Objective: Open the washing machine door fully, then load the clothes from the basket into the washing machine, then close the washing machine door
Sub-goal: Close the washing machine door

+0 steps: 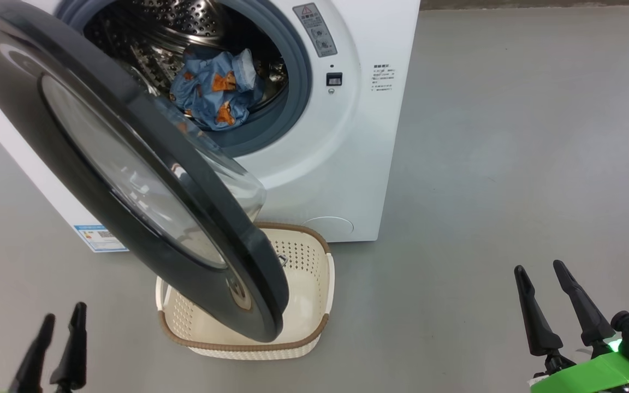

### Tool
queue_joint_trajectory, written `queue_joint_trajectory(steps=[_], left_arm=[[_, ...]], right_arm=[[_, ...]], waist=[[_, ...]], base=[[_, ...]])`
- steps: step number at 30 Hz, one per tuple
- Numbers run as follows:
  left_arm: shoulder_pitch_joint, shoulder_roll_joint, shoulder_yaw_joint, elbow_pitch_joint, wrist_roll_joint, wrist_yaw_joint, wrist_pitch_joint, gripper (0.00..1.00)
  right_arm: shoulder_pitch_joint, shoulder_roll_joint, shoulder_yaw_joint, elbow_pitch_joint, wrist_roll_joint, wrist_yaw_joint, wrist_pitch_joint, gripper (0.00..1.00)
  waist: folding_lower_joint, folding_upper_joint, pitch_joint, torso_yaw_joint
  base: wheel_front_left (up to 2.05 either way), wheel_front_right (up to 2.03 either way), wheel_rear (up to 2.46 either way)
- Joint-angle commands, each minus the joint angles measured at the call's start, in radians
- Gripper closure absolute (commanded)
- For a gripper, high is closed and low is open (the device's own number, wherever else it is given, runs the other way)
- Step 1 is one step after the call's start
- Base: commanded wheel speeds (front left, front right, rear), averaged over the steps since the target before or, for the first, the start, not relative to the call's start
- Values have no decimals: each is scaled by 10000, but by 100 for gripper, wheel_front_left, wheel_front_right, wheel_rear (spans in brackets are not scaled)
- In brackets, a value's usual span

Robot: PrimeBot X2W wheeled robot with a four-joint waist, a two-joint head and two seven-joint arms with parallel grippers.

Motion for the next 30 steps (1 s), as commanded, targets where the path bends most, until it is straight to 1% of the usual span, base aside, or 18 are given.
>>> queue_joint_trajectory(steps=[1, 3, 5, 6, 11, 12, 14, 18, 21, 30], left_arm=[[-476, 165, 729, -191, 698, -67, -128, 0], [-432, -86, 1157, -331, 1698, -67, -132, 0], [-333, -433, 1578, -453, 2453, -67, -133, 0], [-333, -433, 1578, -453, 2453, -67, -133, 0], [-138, -987, 2297, -874, 4448, -67, -135, 0], [-85, -1126, 2370, -917, 4655, -67, -135, 0], [-5, -1199, 2409, -1038, 5242, -67, -136, 0], [159, -1394, 2383, -1071, 5693, -67, -136, 0], [278, -1498, 2275, -960, 5682, -67, -136, 0], [383, -1566, 2094, -852, 5778, -67, -137, 0]], right_arm=[[-206, -195, 146, -192, 9, 56, -78, 0], [-195, -196, 122, -190, 11, 56, -78, 0], [-194, -194, 104, -186, 10, 56, -78, 0], [-194, -194, 104, -186, 10, 56, -78, 0], [-178, -188, 63, -171, 7, 56, -78, 0], [-163, -185, 49, -165, 7, 56, -78, 0], [-119, -176, 12, -156, 10, 56, -78, 0], [-4, -142, -69, -139, 9, 56, -78, 0], [102, -99, -118, -124, 10, 56, -78, 0], [247, 10, -271, -118, 21, 56, -78, 0]], waist=[[0, 0, 18, -48], [0, 0, 34, -95], [0, 0, 57, -155], [0, 0, 57, -155], [0, 0, 74, -288], [0, 0, 69, -310], [0, 0, 56, -351], [0, 0, 15, -421], [0, 0, -9, -471], [0, 0, 57, -504]], base=[[0, 0, 0], [0, 0, 0], [0, 0, 0], [0, 0, 0], [0, 0, 0], [0, 0, 0], [0, 0, 0], [0, 0, 0], [0, 0, 0], [0, 0, 0]])
